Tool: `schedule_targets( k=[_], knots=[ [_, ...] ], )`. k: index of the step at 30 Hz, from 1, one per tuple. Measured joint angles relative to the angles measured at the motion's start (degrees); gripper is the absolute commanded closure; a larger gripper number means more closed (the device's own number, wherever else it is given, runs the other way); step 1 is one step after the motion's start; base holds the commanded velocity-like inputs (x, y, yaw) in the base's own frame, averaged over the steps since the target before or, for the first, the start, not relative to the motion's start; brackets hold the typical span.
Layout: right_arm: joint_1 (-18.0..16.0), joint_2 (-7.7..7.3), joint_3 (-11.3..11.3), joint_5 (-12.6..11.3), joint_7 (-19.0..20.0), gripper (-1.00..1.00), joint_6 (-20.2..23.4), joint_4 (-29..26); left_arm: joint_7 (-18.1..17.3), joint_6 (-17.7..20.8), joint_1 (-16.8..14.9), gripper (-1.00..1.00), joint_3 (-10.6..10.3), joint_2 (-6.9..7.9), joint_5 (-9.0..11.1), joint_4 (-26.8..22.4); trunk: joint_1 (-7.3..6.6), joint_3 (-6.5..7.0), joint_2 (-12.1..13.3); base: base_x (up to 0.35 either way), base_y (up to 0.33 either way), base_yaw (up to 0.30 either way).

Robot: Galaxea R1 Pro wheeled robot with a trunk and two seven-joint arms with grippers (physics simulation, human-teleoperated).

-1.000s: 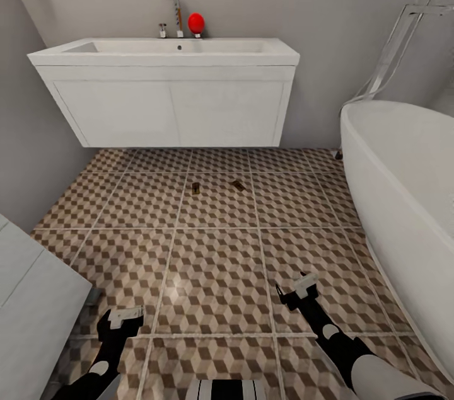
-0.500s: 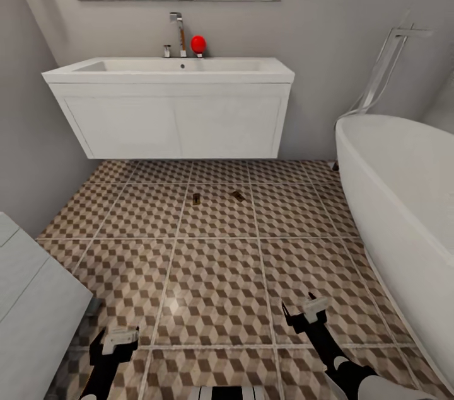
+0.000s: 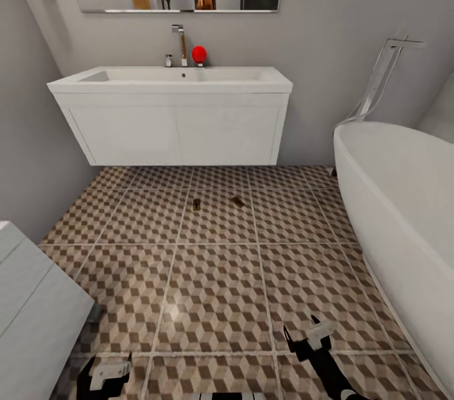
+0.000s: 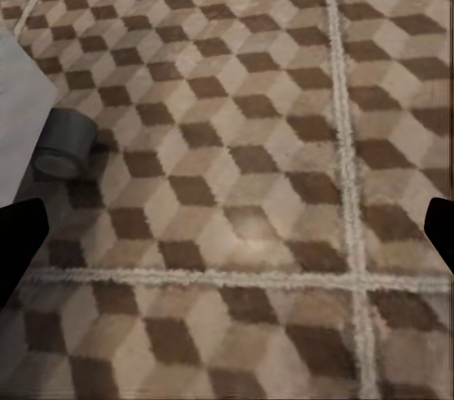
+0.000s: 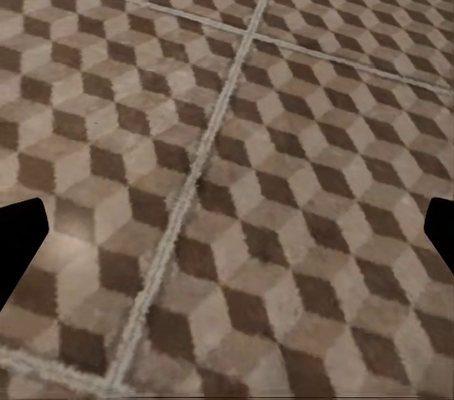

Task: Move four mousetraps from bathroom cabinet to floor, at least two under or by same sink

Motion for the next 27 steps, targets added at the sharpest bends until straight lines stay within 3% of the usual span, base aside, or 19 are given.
schedule_targets(
  k=[10, 27],
  knots=[
    [0.9, 0.22, 0.1, -1.7, -0.1, -1.00, -1.1, 0.1, -0.2, -0.4, 1.3, -1.00, 0.0, -0.04, 0.1, 0.1, -2.20, 1.80, 4.0, 0.000, 0.000, 0.000],
    [1.6, 0.25, 0.2, -2.1, -0.1, -1.00, -1.2, 0.1, -0.2, -0.3, 1.8, -1.00, 0.0, -0.13, 0.1, 0.2, -5.93, 4.85, 10.8, 0.000, 0.000, 0.000]
  ],
)
